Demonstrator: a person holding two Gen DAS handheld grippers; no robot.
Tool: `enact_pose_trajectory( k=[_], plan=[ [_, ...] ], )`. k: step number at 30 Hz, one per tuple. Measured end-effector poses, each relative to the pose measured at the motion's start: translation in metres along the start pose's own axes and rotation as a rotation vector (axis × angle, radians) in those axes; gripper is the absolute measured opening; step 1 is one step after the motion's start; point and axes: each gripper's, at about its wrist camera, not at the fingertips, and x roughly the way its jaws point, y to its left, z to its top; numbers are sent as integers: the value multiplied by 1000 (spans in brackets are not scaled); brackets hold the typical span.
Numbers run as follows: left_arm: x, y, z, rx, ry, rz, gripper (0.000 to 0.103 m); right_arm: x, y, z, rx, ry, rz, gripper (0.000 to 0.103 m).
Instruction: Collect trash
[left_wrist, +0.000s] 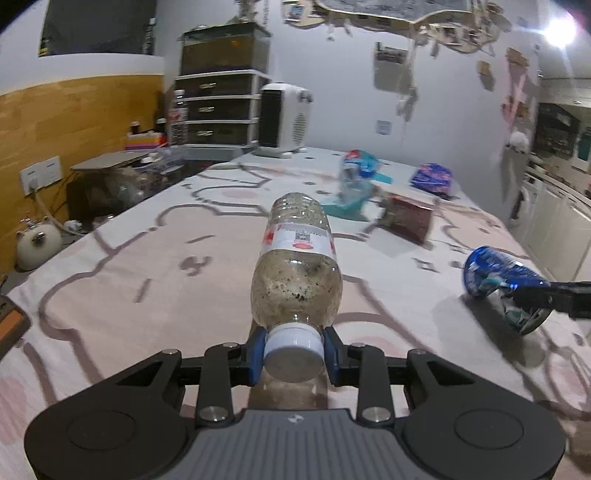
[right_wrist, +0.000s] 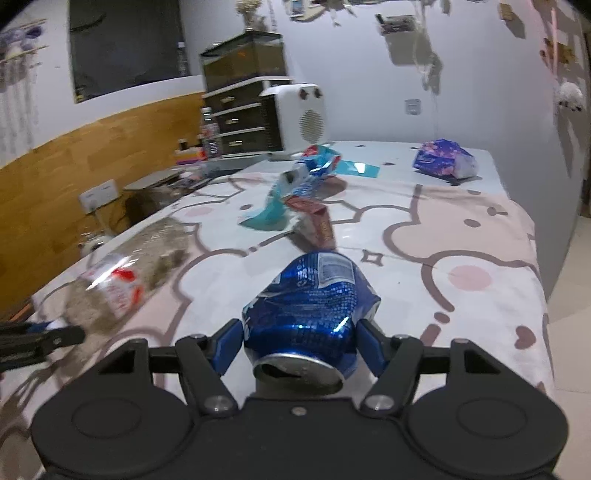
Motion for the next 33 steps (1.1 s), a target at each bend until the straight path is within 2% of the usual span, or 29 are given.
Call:
enact_pose_trajectory(
  k=[12,17,21,24,33],
  plan=[
    [-5,-81,-18,52,9,-154,34,-110,-1,-63,-175,33,224,68],
    [-13,-116,-32,93,15,-218,34,-141,-7,-87,-227,61,309,68],
    [-21,-139,-44,122,18,-274,34,-152,-18,-96,-231,45,287,69],
    [-28,-149,-49,138,15,-302,34,-155,-26,-98,-228,24,211,81],
    [-48,-164,-62,176,-3,-361,34,-166,-41,-108,-190,-51,45,83]
  ],
)
